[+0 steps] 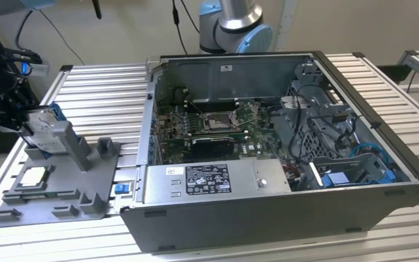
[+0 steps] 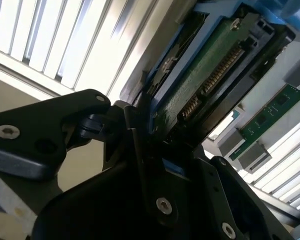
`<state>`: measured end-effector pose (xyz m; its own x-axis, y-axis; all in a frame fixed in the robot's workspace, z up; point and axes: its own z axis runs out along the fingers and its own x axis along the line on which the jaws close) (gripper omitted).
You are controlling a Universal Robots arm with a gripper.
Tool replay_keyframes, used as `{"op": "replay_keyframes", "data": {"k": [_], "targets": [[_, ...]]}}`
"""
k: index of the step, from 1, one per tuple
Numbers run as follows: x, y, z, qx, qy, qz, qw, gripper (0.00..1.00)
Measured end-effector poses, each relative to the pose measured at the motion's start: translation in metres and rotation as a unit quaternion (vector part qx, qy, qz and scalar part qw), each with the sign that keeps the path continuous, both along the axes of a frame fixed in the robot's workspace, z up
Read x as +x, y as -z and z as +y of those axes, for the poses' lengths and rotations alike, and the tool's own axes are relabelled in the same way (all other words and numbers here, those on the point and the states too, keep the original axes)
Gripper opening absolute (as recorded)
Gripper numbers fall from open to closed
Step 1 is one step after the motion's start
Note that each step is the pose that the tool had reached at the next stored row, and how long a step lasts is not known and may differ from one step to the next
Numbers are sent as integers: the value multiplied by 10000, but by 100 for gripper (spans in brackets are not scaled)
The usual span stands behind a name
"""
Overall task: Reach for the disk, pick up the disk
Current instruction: 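Pick up the disk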
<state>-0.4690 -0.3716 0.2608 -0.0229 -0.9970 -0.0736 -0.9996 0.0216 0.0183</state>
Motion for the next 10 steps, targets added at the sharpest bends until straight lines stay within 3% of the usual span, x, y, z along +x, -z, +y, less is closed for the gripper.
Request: {"op": "replay_keyframes", "data": {"k": [4, 5, 10], "targets": [[0, -1, 0, -1, 0, 0, 10000, 100], [0, -2, 0, -2, 0, 0, 10000, 0], [0, -10, 0, -4, 0, 0, 10000, 0]]}}
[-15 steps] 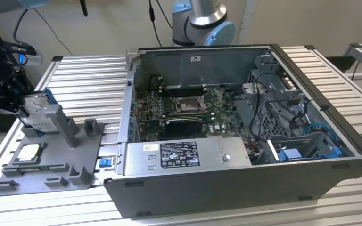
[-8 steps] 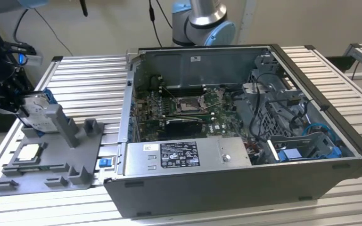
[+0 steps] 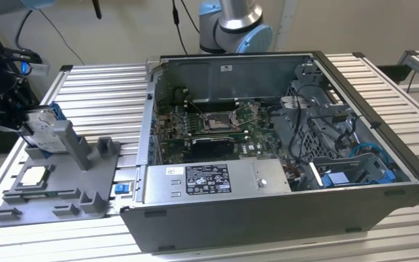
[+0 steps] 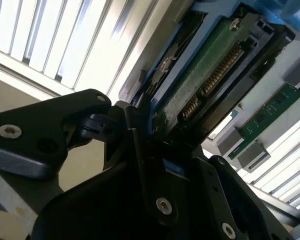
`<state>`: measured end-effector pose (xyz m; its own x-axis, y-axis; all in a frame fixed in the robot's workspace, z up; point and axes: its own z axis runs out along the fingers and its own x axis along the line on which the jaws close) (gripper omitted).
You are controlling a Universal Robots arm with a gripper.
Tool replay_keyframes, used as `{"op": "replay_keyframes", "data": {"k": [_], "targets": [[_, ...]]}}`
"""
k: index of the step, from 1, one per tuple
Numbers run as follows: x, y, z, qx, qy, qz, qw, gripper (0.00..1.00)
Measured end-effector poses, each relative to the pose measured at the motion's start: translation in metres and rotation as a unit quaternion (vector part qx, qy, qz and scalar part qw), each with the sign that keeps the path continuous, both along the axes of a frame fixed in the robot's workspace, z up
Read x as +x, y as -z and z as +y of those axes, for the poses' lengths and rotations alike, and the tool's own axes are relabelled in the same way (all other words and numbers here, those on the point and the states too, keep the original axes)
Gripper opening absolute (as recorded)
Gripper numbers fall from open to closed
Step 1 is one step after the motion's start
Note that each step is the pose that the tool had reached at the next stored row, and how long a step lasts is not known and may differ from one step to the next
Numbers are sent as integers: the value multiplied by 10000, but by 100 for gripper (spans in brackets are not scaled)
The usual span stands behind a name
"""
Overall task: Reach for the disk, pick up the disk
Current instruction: 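Pick up the disk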
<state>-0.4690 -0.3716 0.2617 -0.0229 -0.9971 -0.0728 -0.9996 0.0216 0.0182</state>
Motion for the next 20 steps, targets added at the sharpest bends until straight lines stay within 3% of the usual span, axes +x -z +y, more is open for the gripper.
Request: {"op": "replay_keyframes", "data": {"k": [11, 20], "targets": [[0, -44, 0, 0, 0, 0, 10000, 0], [0, -151, -1, 0, -1, 0, 10000, 0]]}}
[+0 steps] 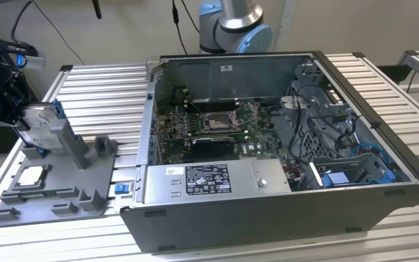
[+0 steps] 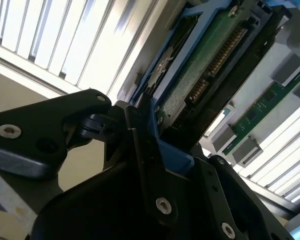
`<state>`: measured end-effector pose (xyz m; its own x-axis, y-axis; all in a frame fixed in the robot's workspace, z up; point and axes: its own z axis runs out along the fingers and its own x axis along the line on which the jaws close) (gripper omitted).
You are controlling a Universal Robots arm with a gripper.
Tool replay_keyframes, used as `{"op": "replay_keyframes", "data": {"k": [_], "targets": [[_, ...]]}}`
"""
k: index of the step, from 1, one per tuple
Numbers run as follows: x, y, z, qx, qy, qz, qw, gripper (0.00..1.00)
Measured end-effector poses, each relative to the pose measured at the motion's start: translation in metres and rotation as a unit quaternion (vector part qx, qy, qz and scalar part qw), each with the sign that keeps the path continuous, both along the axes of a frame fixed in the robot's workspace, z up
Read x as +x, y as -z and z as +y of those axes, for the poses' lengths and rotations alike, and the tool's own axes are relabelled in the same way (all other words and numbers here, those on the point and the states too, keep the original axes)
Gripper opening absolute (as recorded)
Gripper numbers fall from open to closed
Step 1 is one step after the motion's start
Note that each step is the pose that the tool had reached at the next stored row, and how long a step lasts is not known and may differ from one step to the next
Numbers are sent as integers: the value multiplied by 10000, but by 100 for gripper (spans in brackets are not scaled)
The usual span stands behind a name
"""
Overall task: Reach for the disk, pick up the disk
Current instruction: 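Pick up the disk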
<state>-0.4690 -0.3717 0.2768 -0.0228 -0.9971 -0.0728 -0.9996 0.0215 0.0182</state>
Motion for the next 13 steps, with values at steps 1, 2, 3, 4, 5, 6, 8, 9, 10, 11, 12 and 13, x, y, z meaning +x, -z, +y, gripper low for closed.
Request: {"op": "replay_keyframes", "data": {"k": [1, 2, 3, 4, 5, 6, 8, 9, 10, 11, 12, 13], "targets": [[0, -17, 0, 0, 0, 0, 10000, 0], [0, -31, 0, 0, 0, 0, 10000, 0], [0, -48, 0, 0, 0, 0, 10000, 0], [-1, -66, 1, 0, 1, 0, 10000, 0], [-1, -81, 1, 0, 1, 0, 10000, 0], [-1, -96, 1, 0, 1, 0, 10000, 0], [-1, -126, 1, 0, 1, 0, 10000, 0], [0, -139, 0, 2, 0, 0, 10000, 0], [0, -152, 1, 5, 1, 0, 10000, 0], [0, -167, 1, 5, 1, 0, 10000, 0], [-1, -185, 1, 5, 1, 1, 10000, 0], [-1, -202, 1, 5, 1, 1, 10000, 0]]}}
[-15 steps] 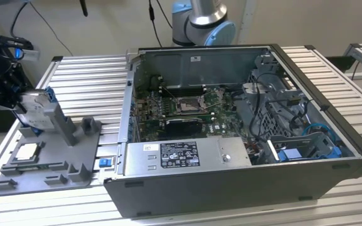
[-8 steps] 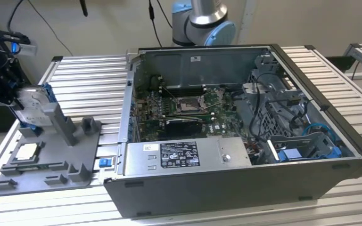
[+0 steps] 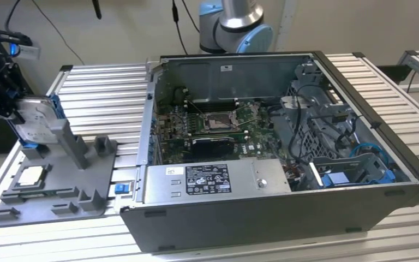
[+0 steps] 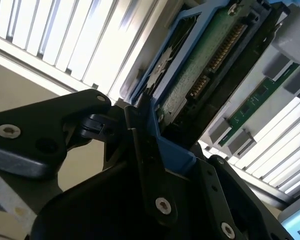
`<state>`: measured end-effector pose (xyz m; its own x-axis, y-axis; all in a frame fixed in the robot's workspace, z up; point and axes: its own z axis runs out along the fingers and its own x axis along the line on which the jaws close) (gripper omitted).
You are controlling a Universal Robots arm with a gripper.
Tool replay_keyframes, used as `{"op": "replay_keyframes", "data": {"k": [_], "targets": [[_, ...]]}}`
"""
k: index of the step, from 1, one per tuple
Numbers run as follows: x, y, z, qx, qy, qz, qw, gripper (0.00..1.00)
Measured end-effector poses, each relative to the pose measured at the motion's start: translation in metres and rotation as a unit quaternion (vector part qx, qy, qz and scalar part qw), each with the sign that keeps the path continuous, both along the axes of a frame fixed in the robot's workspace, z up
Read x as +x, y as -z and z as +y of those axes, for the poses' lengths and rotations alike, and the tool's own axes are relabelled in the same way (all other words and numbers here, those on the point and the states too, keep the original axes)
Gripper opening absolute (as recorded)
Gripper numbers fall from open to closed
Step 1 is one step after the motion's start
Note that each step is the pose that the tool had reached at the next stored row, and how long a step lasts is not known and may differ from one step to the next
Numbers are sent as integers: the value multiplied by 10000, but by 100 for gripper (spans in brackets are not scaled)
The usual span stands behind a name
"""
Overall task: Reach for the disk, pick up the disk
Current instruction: 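Pick up the disk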
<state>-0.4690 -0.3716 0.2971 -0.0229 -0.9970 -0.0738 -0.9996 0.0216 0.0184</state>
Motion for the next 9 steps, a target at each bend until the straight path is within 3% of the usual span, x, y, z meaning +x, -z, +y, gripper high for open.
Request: {"op": "replay_keyframes", "data": {"k": [9], "targets": [[-1, -150, -1, 0, -1, -9, 10000, 0]]}}
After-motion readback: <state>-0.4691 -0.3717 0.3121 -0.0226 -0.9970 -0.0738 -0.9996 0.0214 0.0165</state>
